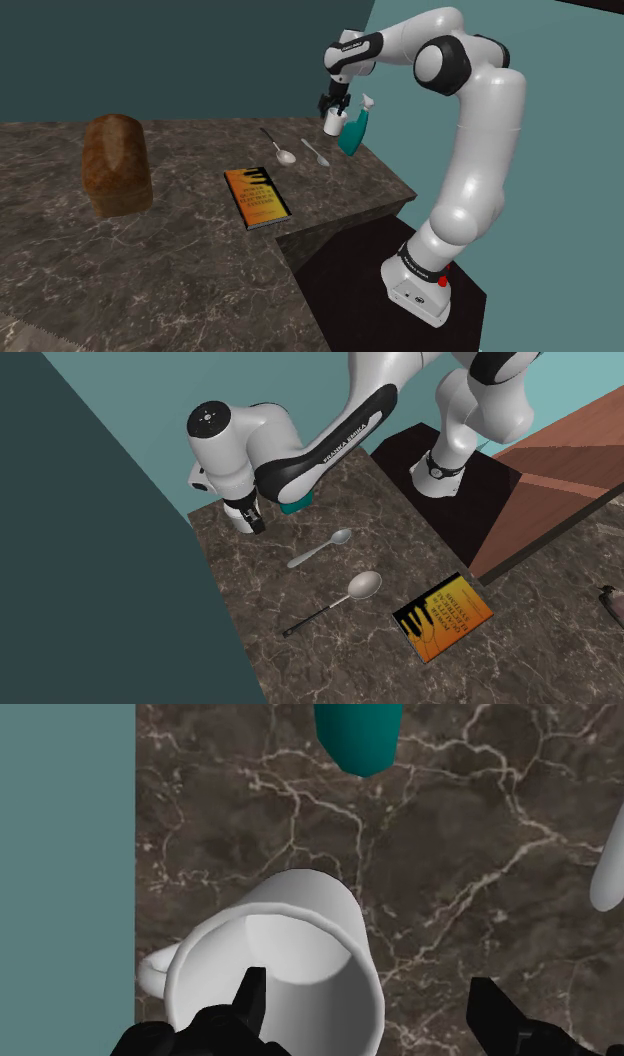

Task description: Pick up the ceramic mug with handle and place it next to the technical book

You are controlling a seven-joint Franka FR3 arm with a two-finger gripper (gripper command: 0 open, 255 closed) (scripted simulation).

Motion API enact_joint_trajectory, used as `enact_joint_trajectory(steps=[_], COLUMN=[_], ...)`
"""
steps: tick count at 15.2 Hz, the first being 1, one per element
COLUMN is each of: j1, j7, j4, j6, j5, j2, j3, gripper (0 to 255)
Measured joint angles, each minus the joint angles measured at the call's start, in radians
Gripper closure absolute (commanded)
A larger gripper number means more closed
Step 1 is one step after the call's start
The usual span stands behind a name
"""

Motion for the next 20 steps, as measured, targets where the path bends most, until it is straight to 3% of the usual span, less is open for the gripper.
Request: enact_joint_trajectory(steps=[8,9,20], j1=[-0.002,-0.002,-0.002], j7=[-0.002,-0.002,-0.002], j4=[-0.016,-0.016,-0.013], j6=[0.03,0.03,0.025], j5=[0.005,0.005,0.004], j2=[0.014,0.014,0.012], j3=[0.002,0.002,0.002], gripper=[0,255,255])
